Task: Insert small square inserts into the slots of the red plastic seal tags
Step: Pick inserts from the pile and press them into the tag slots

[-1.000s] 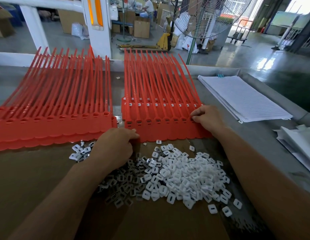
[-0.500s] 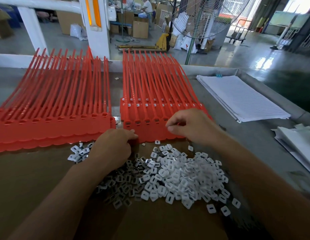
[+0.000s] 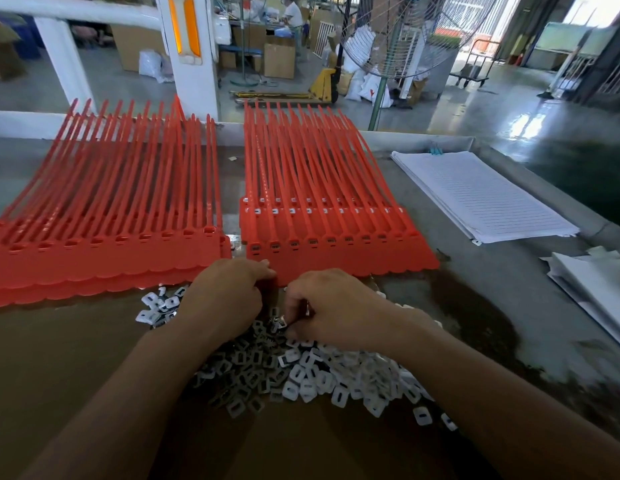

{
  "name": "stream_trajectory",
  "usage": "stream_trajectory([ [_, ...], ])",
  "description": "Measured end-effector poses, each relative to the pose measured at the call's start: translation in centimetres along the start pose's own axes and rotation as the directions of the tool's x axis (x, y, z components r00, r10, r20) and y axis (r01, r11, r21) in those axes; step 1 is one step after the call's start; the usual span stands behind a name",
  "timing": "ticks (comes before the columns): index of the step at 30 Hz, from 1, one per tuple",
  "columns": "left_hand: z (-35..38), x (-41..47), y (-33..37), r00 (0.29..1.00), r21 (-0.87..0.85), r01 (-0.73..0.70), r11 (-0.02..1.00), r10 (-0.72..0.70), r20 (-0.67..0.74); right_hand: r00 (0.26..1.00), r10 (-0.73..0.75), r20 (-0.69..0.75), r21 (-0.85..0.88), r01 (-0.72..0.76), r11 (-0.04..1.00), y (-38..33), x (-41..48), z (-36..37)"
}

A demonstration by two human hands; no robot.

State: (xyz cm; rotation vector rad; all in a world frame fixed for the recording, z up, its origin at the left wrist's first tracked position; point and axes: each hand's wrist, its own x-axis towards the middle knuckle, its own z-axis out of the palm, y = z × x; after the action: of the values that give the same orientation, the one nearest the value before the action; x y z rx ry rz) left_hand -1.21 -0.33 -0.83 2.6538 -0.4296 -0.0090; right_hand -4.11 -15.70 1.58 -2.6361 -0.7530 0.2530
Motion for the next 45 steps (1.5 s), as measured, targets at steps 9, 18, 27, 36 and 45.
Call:
stream_trajectory([
  [9,-0.1,0.0,0.1,1.000,0.017,-0.004,1.000,0.004,-0.002,0.990,0.056,-0.132,0.206,-0.028,0.978,0.4,-0.5,-0.7],
  [18,-0.1,-0.1,0.1,1.000,0.014,0.008,1.000,-0.009,0.014,0.889,0.310,-0.336,0.301,-0.210,0.930,5.2,-0.6,-2.9],
  [27,-0.2,-0.2,0.2,1.000,0.010,0.010,1.000,-0.010,0.008,0.647,0.578,-0.497,0.403,-0.417,0.814,12.6,-0.3,-4.9],
  [36,-0.1,-0.2,0.1,1.000,0.013,0.006,1.000,-0.006,0.001,0.634,0.633,-0.445,0.420,-0.476,0.773,14.1,-0.1,-4.0],
  [45,0.0,-0.2,0.1,1.000,-0.001,0.010,1.000,-0.010,0.006,0.637,0.624,-0.452,0.370,-0.502,0.781,14.1,-0.1,-4.2],
])
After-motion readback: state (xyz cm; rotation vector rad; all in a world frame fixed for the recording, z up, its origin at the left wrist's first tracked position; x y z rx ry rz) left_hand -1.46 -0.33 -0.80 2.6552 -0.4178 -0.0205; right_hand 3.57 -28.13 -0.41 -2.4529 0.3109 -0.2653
